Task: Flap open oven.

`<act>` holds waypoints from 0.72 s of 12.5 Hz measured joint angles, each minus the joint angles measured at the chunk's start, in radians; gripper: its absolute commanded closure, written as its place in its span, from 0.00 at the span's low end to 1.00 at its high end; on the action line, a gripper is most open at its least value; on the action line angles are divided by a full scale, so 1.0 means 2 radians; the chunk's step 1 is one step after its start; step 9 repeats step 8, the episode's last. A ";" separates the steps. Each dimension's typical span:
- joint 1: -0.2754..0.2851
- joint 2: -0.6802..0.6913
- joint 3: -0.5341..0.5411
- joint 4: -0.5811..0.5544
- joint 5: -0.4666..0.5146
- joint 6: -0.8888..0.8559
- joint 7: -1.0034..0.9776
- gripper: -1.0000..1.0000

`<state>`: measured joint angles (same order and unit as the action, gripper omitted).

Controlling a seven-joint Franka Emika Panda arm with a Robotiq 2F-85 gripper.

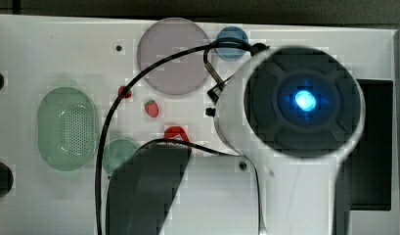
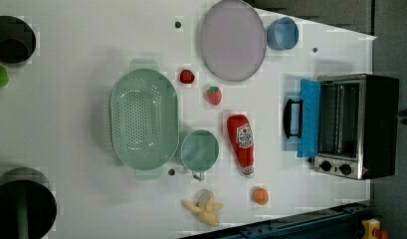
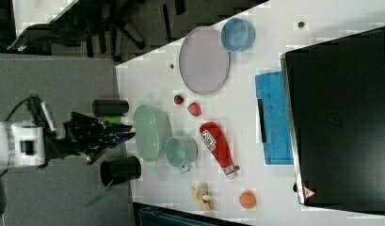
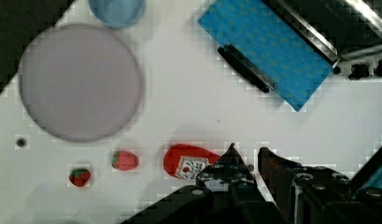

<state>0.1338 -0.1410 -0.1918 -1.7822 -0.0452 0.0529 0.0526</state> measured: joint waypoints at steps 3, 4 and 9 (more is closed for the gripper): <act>0.000 0.003 0.001 -0.016 -0.003 -0.006 0.000 0.82; -0.001 0.005 0.001 -0.016 -0.001 -0.005 0.002 0.82; 0.000 0.007 -0.001 -0.015 -0.003 -0.003 0.015 0.82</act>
